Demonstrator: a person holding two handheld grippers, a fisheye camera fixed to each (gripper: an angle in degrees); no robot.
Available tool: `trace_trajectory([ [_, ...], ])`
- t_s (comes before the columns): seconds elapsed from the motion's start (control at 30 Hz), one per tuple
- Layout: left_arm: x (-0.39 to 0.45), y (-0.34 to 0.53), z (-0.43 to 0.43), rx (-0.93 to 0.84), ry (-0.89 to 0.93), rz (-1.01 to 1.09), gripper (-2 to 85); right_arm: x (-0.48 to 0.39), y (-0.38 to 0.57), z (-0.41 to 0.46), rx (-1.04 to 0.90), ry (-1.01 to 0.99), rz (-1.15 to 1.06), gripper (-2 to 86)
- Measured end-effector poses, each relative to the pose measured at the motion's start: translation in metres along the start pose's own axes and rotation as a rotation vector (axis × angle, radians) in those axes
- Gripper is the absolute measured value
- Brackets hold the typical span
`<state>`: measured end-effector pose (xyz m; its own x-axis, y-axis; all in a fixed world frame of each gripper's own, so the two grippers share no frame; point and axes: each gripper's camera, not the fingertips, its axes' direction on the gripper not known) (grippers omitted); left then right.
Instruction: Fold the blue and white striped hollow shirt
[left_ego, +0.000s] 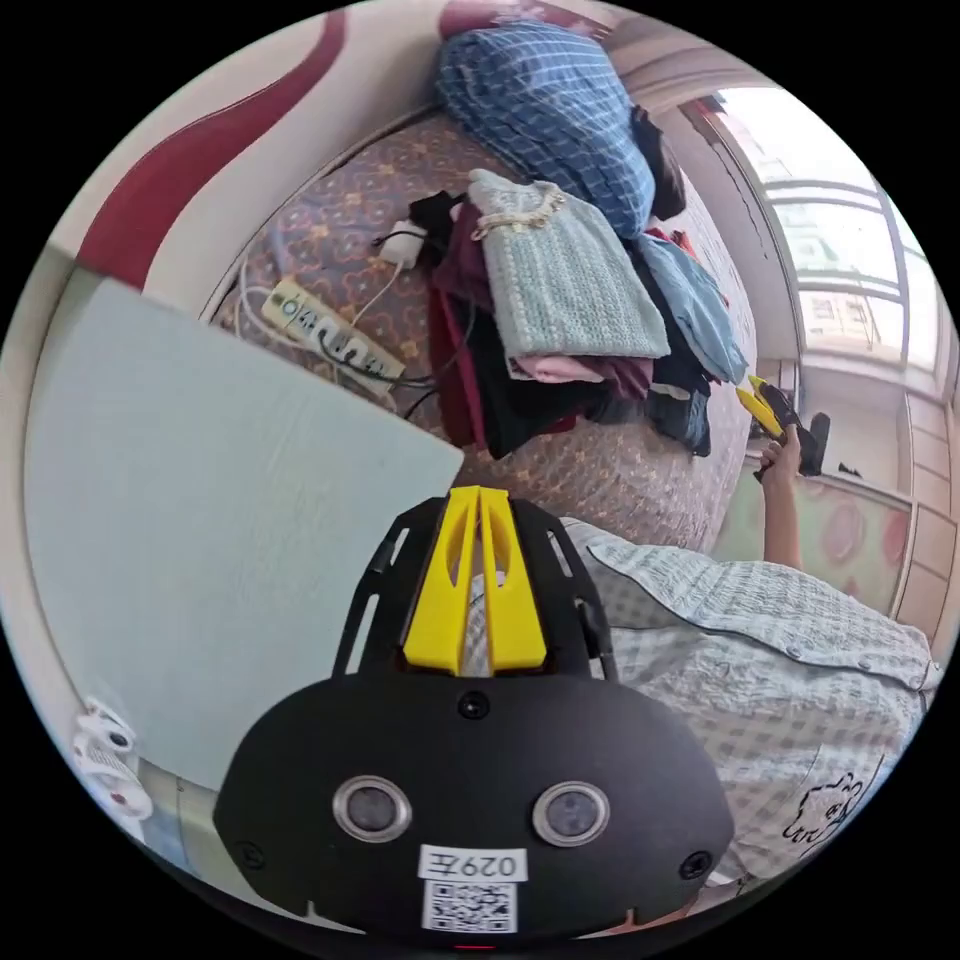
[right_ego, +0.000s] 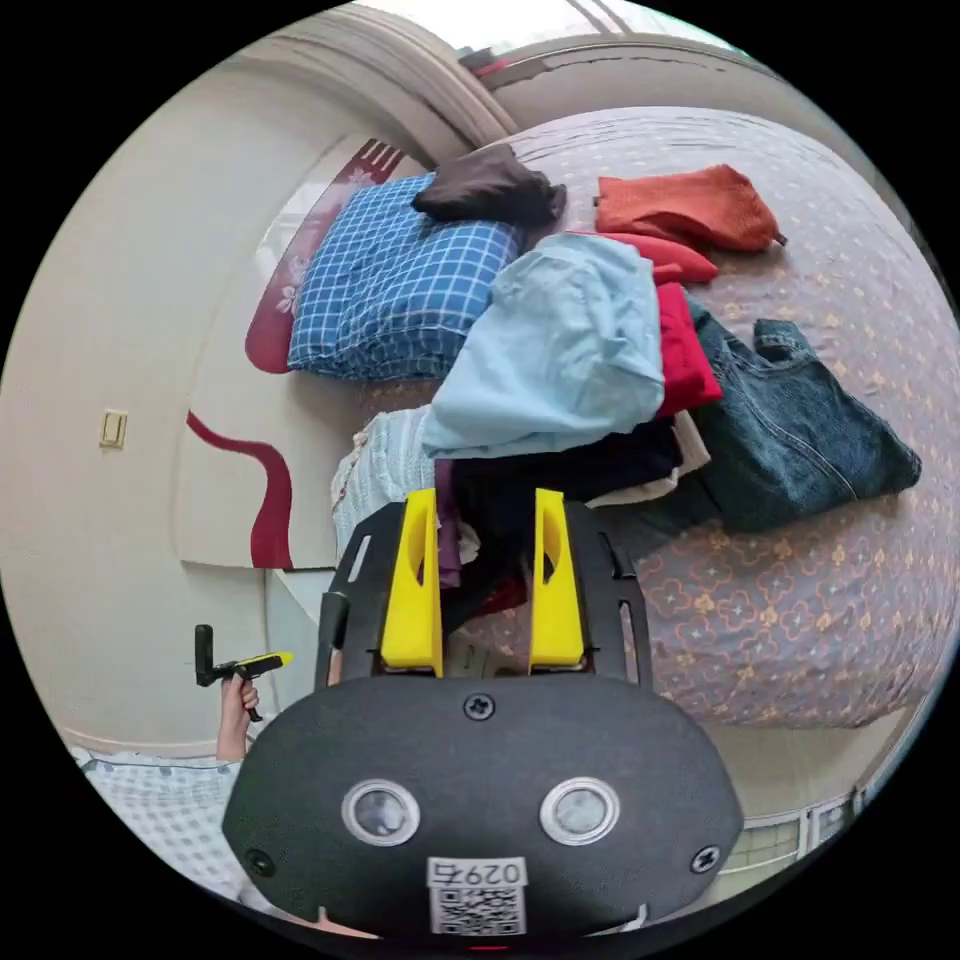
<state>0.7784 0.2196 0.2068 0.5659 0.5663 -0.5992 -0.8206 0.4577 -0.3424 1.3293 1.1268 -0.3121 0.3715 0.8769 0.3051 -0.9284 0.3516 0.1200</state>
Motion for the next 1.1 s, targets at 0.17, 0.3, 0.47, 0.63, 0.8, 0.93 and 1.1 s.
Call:
trace_trajectory([
  [0.17,-0.048,0.073,-0.009,0.162,0.207,-0.102,-1.0,-0.147,-0.060,0.156,-0.306,0.131,-0.230,16.6],
  [0.3,-0.082,0.146,-0.020,0.198,0.141,-0.127,-1.0,-0.222,-0.054,0.249,-0.512,0.357,-0.273,11.7],
  [0.47,-0.153,0.257,-0.032,0.215,0.033,-0.245,-1.0,-0.342,0.000,0.211,-0.234,0.208,-0.384,2.3],
  [0.63,-0.239,0.359,-0.031,0.230,0.178,-0.278,-1.0,-0.555,0.089,0.168,-0.012,-0.084,-0.744,1.1],
  [0.8,-0.294,0.424,-0.059,0.279,0.095,-0.277,-1.0,-0.770,0.206,0.175,0.159,-0.038,-1.128,0.6],
  [0.93,-0.329,0.480,-0.087,0.371,0.057,-0.299,-1.0,-0.898,0.287,0.203,0.103,-0.427,-1.368,0.5],
  [1.1,-0.369,0.543,-0.093,0.413,-0.013,-0.394,-1.0,-0.995,0.360,0.303,-0.154,-0.654,-1.511,0.6],
])
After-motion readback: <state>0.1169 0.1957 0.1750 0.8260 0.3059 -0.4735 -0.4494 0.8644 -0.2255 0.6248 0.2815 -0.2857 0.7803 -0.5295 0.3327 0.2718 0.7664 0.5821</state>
